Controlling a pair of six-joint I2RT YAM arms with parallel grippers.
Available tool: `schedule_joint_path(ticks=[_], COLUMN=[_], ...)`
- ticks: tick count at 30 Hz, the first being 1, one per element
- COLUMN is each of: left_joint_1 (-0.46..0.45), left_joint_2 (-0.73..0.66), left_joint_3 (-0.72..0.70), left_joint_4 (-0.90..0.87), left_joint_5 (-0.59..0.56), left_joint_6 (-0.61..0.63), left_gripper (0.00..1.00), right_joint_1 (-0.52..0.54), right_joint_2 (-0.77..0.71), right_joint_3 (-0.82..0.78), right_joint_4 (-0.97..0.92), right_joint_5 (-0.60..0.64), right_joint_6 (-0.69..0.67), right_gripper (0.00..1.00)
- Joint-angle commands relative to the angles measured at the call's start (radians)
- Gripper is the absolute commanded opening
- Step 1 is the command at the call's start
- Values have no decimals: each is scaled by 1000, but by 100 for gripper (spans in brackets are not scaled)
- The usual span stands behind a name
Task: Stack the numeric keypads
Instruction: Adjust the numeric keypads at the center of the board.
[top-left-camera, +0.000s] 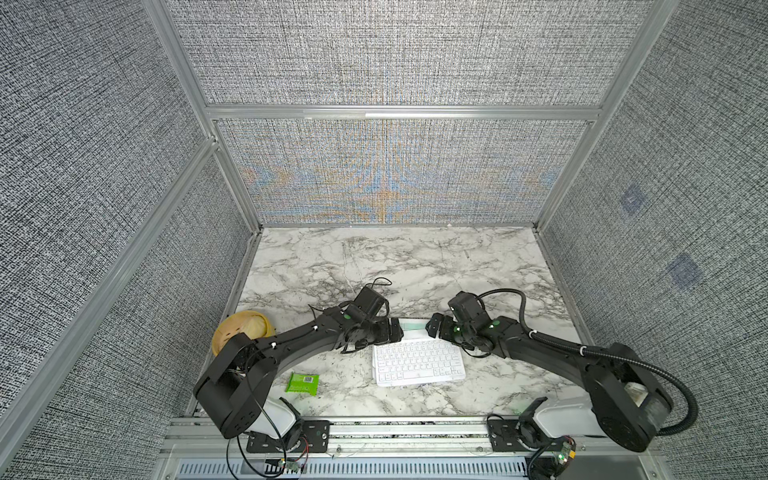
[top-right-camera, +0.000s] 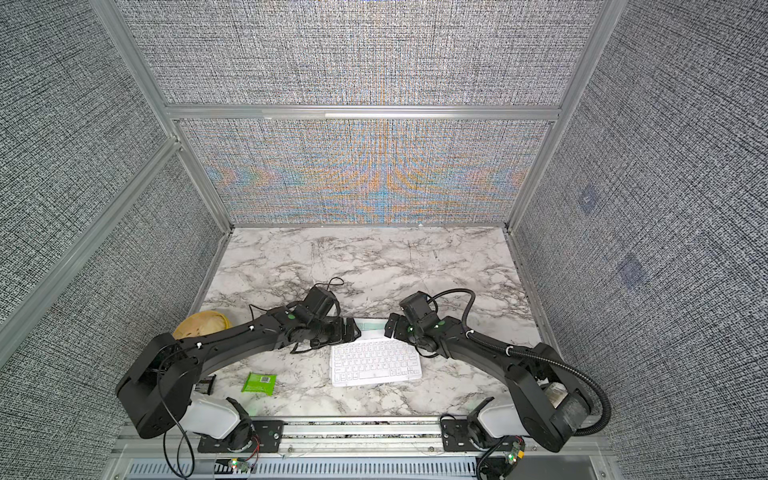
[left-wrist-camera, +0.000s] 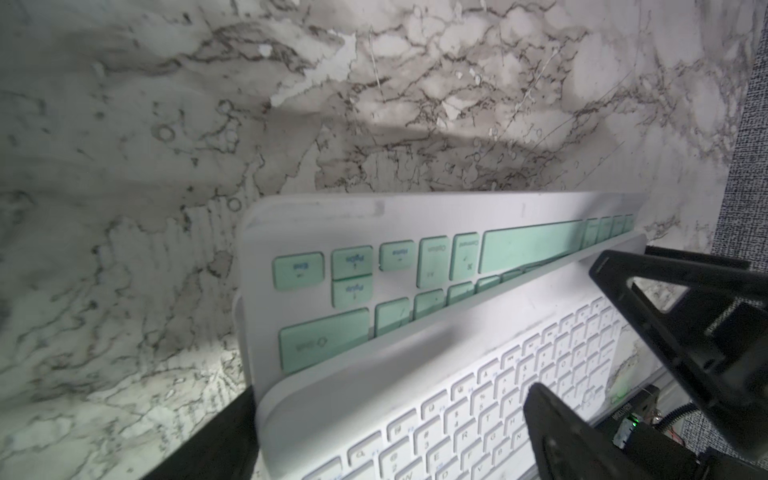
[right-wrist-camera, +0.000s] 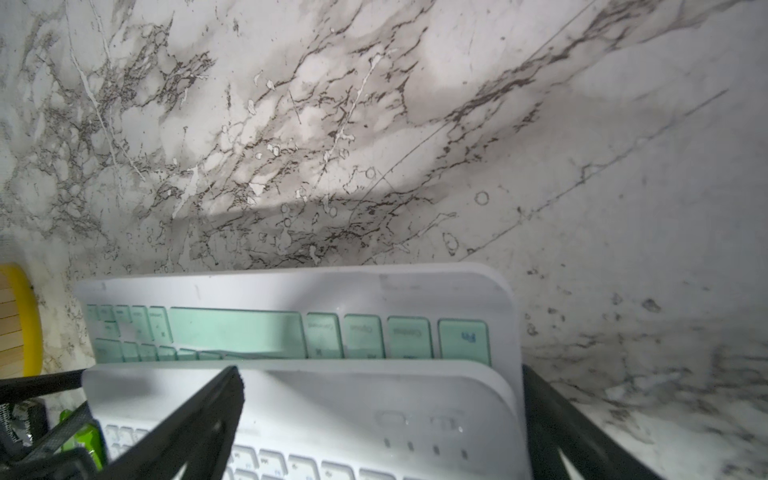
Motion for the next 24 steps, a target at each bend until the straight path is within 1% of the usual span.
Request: schedule_joint_path(ticks=[1,4,7,11,14,18,24], left_joint_1=[-2,-2,-4,-13,-32,-102,-229], left_joint_2=[-14,-30,-52,-87,-122,-160,-188], left_joint_3=[22,19,-12,-64,-86,-98,-151], left_joint_4=[-34,-90,-116,-103,-101,-99,-61], left_joint_5=[-64,-113,-135,-125,-131,-137,-196], left_joint_6=[9,-2,-26,-60,-85,-142,-287], left_gripper=[97,97,98,98,98,98,98], right_joint_1=[4,3,3,2,1,4,37], right_joint_2=[-2,-22,-39,-37,-41,-89,-182], right_joint_3=[10,18,32,56,60,20,-55], right_joint_4=[23,-37,-97,-140,-144,-139,-150], right_joint_5=[6,61,106,118,96,43,13], right_joint_6=[-16,-32,-54,-85,-83,-39,-17], right_gripper=[99,99,99,99,99,99,99])
